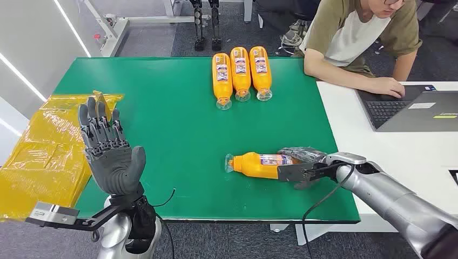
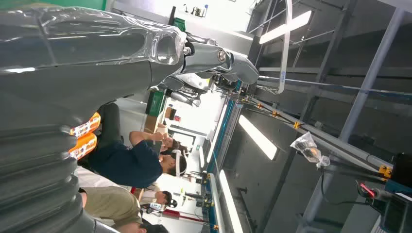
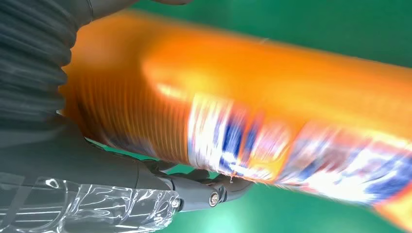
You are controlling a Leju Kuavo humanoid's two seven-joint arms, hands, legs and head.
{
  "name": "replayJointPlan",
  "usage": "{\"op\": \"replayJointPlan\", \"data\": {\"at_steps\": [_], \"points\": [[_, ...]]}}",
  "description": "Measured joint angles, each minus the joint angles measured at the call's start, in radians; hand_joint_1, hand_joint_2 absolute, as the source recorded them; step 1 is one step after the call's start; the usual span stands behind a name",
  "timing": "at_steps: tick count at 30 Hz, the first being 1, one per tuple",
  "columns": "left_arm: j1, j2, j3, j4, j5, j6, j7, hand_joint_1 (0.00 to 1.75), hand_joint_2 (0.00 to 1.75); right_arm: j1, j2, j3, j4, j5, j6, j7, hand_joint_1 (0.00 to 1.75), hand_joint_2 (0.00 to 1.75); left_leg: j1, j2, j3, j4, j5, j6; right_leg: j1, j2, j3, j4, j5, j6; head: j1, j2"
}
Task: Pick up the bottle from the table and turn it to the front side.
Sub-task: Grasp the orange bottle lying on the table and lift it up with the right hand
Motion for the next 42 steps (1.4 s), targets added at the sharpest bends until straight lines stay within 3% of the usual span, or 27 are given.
{"op": "replayJointPlan", "data": {"at_steps": [5, 9, 24, 28, 35, 38, 42], "points": [[0.000, 0.000, 0.000, 0.000, 0.000, 0.000, 0.000, 0.00, 1.75, 0.008, 0.000, 0.009, 0.018, 0.000, -0.042, -0.011, 0.06, 1.75, 0.000, 0.001, 0.000, 0.000, 0.000, 0.000, 0.000, 0.001, 0.000, 0.000, 0.000, 0.000, 0.000, 0.000], [0.000, 0.000, 0.000, 0.000, 0.000, 0.000, 0.000, 0.00, 1.75, 0.009, 0.001, 0.013, 0.031, -0.001, -0.059, -0.015, 1.72, 1.75, 0.000, 0.001, 0.001, 0.000, 0.000, 0.000, 0.000, 0.001, 0.001, 0.000, 0.000, 0.000, 0.000, 0.000], [0.000, 0.000, 0.000, 0.000, 0.000, 0.001, 0.000, 0.00, 1.75, 0.017, 0.029, 0.017, 0.072, 0.003, -0.183, -0.055, 1.75, 1.75, 0.000, 0.001, 0.002, 0.000, 0.001, 0.001, 0.000, 0.001, 0.002, 0.000, 0.002, 0.002, 0.000, 0.000], [0.000, 0.000, 0.000, 0.000, -0.002, 0.008, 0.000, 0.00, 1.75, 0.061, 0.061, -0.007, 0.080, -0.005, -0.362, -0.086, 1.75, 1.75, 0.000, 0.000, 0.001, 0.000, 0.001, 0.001, 0.000, 0.000, 0.002, 0.000, 0.002, 0.002, 0.000, 0.000], [-0.004, -0.003, 0.000, 0.035, -0.012, 0.034, 0.000, 0.00, 1.75, 0.218, 0.223, -0.197, 0.017, 0.045, -0.895, -0.242, 1.75, 1.75, 0.001, 0.001, 0.001, -0.001, 0.001, 0.001, 0.000, 0.001, 0.000, 0.000, 0.001, 0.001, 0.000, 0.000], [-0.007, -0.004, -0.001, 0.061, 0.004, 0.018, 0.000, 0.00, 1.75, 0.253, 0.300, -0.277, -0.033, 0.035, -0.998, -0.318, 1.75, 1.75, 0.001, 0.002, 0.000, -0.001, 0.001, 0.001, 0.001, 0.003, -0.001, 0.001, 0.000, 0.001, 0.000, 0.000], [-0.015, -0.008, -0.007, 0.109, 0.019, -0.018, 0.000, 0.00, 1.75, 0.289, 0.393, -0.356, -0.087, 0.028, -1.041, -0.416, 1.75, 1.75, 0.001, 0.002, 0.000, -0.001, 0.001, 0.001, 0.000, 0.003, -0.001, 0.000, 0.000, 0.001, 0.000, 0.000]]}}
